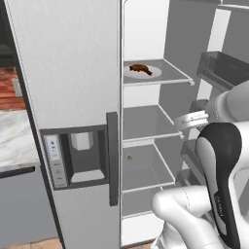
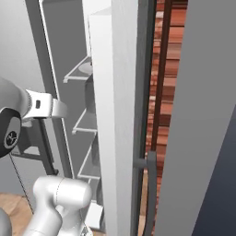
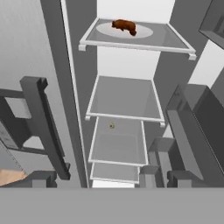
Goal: Retrieve the chicken drumstick from the fridge and place it on the saucepan with marinade on the stove.
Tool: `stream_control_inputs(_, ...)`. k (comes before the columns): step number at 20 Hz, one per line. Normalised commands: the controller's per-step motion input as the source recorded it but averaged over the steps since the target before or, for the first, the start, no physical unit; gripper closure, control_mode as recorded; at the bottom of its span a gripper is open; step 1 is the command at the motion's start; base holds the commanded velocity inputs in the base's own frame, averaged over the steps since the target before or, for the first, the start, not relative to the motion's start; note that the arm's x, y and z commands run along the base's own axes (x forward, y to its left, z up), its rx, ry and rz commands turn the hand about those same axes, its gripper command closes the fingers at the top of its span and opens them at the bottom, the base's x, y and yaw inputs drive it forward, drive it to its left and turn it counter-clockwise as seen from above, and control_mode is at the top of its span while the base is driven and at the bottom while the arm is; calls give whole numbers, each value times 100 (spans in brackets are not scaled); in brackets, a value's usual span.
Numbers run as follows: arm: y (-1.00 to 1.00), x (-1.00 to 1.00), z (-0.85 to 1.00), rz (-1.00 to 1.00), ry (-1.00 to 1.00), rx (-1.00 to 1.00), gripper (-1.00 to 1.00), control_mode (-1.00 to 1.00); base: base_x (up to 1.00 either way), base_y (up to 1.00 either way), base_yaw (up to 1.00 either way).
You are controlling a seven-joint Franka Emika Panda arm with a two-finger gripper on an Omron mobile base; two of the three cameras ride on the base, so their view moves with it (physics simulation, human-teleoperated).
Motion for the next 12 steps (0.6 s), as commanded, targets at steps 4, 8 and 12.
stream_control_inputs(4, 0, 0, 0, 0, 0, 0, -100, 100, 51, -21, 0)
stream_control_inputs(8, 0, 0, 0, 0, 0, 0, -100, 100, 39, -26, 0)
stream_control_inputs(12, 0, 0, 0, 0, 0, 0, -100, 100, 33, -12, 0)
